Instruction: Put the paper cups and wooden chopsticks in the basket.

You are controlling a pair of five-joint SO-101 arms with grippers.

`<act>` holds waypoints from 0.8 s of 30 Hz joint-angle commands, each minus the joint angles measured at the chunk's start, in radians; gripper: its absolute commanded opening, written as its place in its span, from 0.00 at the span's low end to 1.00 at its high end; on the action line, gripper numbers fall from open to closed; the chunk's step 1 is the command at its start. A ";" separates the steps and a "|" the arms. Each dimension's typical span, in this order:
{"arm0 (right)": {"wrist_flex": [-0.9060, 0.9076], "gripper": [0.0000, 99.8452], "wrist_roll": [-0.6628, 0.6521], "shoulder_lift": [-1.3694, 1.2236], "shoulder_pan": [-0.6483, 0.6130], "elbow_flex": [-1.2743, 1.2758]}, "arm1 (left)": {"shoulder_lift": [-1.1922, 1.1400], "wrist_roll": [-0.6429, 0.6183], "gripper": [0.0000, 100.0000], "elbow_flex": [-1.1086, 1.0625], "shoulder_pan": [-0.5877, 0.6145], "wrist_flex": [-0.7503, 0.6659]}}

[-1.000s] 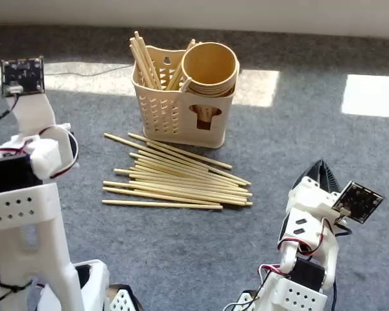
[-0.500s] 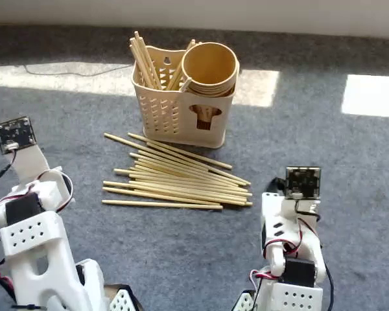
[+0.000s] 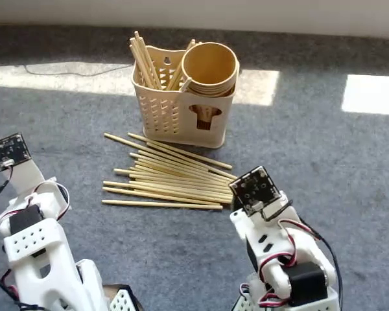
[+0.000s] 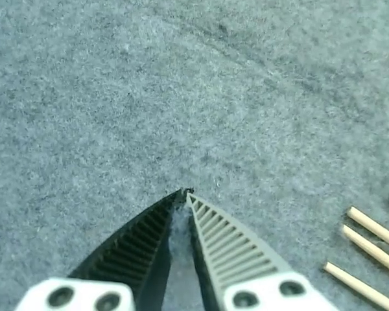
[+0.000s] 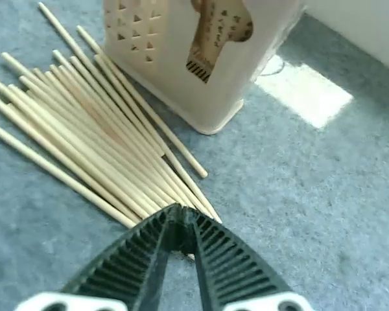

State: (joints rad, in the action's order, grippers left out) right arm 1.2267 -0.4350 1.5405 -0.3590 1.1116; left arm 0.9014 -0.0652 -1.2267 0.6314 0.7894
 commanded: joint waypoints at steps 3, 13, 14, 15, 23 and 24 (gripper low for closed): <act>0.050 0.01 -0.005 -0.343 -0.173 -0.263 | 0.018 0.008 0.00 0.005 0.005 -0.018; -0.004 0.10 -0.002 -0.762 -0.378 -0.414 | 0.019 0.008 0.00 0.005 0.013 -0.018; -0.025 0.11 -0.002 -0.794 -0.392 -0.420 | 0.019 0.008 0.00 0.005 0.013 -0.018; -0.048 0.11 -0.005 -0.823 -0.404 -0.421 | 0.019 0.008 0.00 0.005 0.013 -0.018; -0.251 0.11 -0.008 -1.047 -0.493 -0.427 | 0.019 0.008 0.00 0.005 0.013 -0.018; -0.278 0.11 -0.008 -1.073 -0.495 -0.427 | 0.019 0.008 0.00 0.005 0.013 -0.018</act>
State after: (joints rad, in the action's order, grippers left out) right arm 1.0395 -0.4350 0.5109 -0.8316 0.7419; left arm 0.9014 -0.0652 -1.2267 0.6329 0.7894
